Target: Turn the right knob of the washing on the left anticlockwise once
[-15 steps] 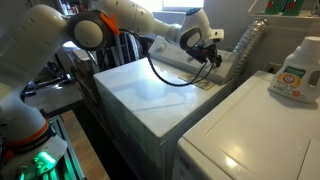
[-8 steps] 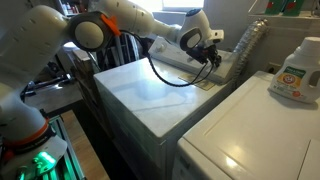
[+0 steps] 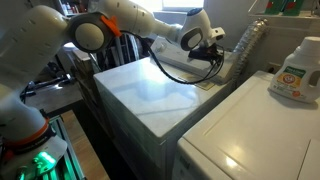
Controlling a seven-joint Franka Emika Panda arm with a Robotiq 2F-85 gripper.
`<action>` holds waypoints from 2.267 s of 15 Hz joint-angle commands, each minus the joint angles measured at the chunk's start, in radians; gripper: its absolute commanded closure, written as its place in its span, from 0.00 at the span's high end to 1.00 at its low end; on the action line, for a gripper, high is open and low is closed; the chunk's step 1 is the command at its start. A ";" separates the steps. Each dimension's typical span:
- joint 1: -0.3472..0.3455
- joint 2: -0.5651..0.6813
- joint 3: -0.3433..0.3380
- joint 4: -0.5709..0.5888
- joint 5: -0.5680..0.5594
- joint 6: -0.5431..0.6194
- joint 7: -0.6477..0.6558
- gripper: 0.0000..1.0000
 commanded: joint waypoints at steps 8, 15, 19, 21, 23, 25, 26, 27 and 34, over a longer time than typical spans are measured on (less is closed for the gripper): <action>-0.029 0.027 0.044 0.031 -0.121 0.013 -0.363 0.17; -0.028 0.032 0.048 0.029 -0.135 0.043 -0.494 0.17; -0.023 0.033 0.046 0.023 -0.145 0.071 -0.570 0.17; -0.021 0.032 0.044 0.019 -0.148 0.074 -0.600 0.17; -0.020 0.034 0.041 0.018 -0.149 0.080 -0.618 0.17; -0.020 0.034 0.040 0.018 -0.147 0.083 -0.628 0.17; -0.022 0.033 0.043 0.016 -0.144 0.085 -0.636 0.17; -0.024 0.031 0.049 0.012 -0.144 0.095 -0.655 0.17; -0.015 0.028 0.038 -0.001 -0.166 0.110 -0.749 0.17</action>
